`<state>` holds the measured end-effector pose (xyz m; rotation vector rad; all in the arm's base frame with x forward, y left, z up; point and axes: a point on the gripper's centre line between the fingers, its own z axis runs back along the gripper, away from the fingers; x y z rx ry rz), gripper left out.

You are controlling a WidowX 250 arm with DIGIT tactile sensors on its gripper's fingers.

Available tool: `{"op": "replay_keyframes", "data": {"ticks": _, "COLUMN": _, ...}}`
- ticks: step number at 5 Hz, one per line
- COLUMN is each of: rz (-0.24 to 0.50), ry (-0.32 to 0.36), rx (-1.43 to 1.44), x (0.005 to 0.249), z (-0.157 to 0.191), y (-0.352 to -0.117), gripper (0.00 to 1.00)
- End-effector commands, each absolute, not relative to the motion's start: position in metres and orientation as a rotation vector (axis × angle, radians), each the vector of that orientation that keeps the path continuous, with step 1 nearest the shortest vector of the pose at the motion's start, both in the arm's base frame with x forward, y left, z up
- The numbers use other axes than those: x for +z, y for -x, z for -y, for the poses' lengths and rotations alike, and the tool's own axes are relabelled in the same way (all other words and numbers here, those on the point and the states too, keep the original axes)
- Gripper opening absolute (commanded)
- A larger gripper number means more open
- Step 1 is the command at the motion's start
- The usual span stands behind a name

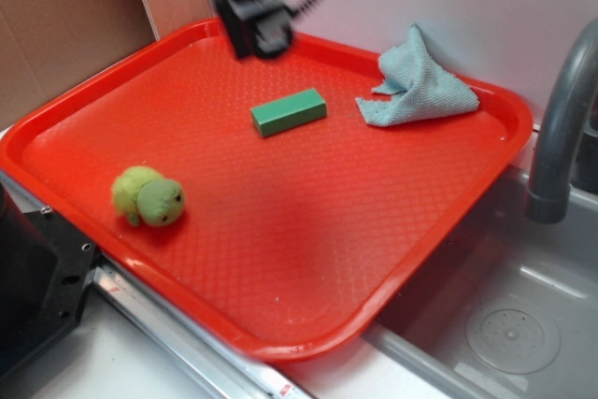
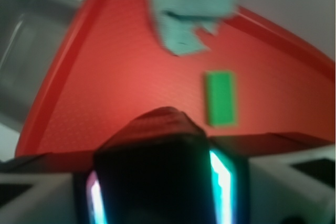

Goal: Grab the black box.

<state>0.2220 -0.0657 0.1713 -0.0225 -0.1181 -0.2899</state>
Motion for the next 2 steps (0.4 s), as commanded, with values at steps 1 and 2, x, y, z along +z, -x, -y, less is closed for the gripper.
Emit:
{"op": "replay_keyframes", "data": {"ticks": 1, "rz": 0.233, "ry": 0.031, "rx": -0.112, "x": 0.2058, "z": 0.0331, "y": -0.2002, "gripper": 0.0}}
{"op": "replay_keyframes", "data": {"ticks": 2, "rz": 0.243, "ry": 0.053, "rx": -0.114, "x": 0.2084, "z": 0.0298, "y": -0.2061, "gripper": 0.0}}
